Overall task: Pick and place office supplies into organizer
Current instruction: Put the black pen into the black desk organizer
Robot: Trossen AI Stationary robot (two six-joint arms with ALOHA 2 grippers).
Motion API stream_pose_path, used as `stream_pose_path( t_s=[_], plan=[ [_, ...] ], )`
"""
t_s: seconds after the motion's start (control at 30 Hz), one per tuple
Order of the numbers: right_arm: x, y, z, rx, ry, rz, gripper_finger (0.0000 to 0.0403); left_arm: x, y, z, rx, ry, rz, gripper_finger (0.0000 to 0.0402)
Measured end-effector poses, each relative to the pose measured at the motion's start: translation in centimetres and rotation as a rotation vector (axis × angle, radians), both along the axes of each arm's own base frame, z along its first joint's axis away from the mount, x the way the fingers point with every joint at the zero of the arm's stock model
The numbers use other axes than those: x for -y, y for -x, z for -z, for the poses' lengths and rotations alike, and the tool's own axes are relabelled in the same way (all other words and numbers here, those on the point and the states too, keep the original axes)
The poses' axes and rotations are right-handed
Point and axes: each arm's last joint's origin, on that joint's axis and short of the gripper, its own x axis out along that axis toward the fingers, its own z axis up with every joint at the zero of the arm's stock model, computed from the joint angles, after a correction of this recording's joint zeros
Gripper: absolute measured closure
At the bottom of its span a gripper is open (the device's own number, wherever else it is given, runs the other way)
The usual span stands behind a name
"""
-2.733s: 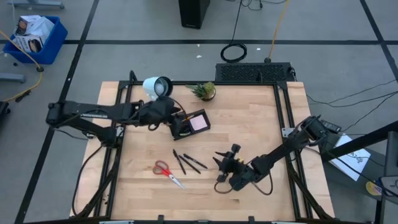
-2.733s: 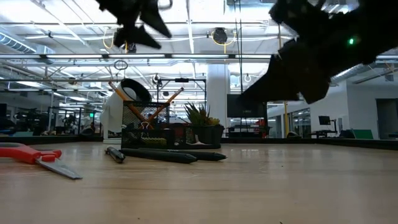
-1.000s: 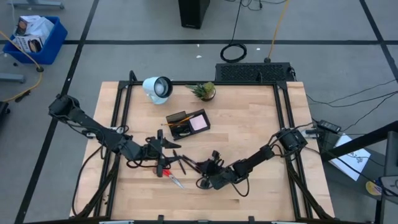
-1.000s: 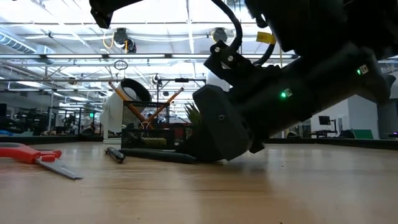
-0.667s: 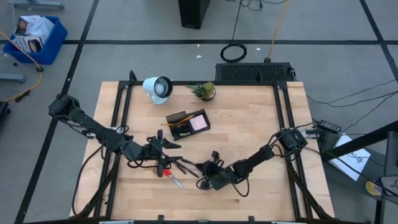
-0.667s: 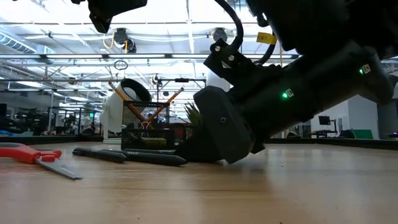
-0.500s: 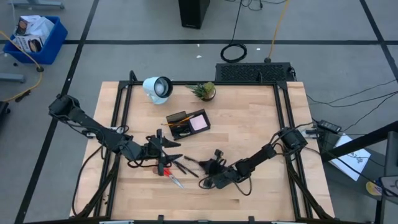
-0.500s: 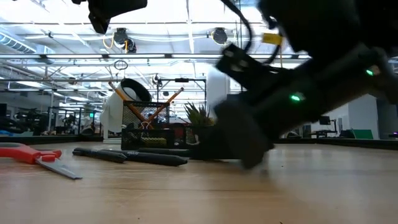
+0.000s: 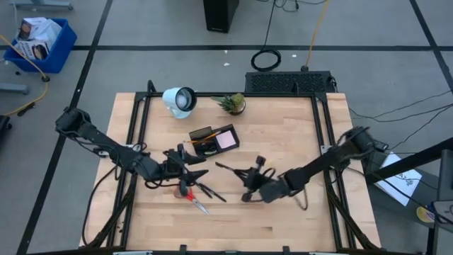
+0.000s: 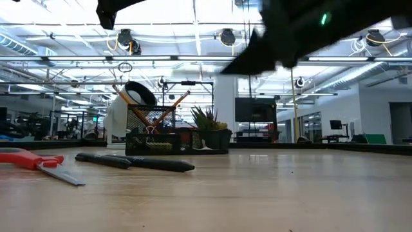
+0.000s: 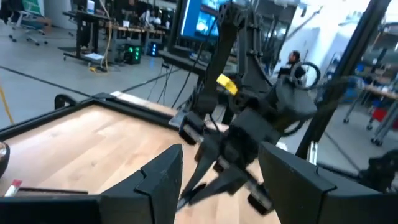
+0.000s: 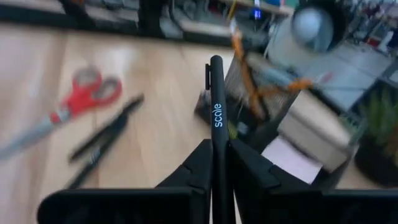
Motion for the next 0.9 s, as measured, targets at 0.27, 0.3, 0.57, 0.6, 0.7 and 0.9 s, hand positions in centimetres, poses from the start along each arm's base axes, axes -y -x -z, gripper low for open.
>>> stream_pose_path(
  t_s=[0.27,0.3,0.57,0.6,0.7,0.9],
  plan=[
    [1.5,3.1,-5.0,0.263,-0.123,-0.111,0.0368,-0.6,-0.2,-1.0,0.107,0.1,-0.022,0.0186],
    [1.7,3.3,-5.1,0.289,-0.141,-0.13,0.0366,-0.7,-0.2,-1.1,0.118,0.116,-0.025,0.0186],
    [2.5,3.2,-4.8,0.333,-0.186,-0.174,0.0376,-2.0,-1.3,-0.7,0.145,0.209,-0.077,0.0186],
    [2.5,3.1,-4.8,0.337,-0.189,-0.177,0.0376,-2.1,-1.5,-0.5,0.136,0.208,-0.084,0.0186],
    [2.6,3.1,-5.1,0.361,-0.207,-0.196,0.0368,-2.2,-2.0,0.3,0.111,0.209,-0.094,0.0186],
    [2.9,2.9,-5.2,0.372,-0.205,-0.187,0.0374,-1.9,-3.0,1.7,0.091,0.227,-0.102,0.0186]
  ],
)
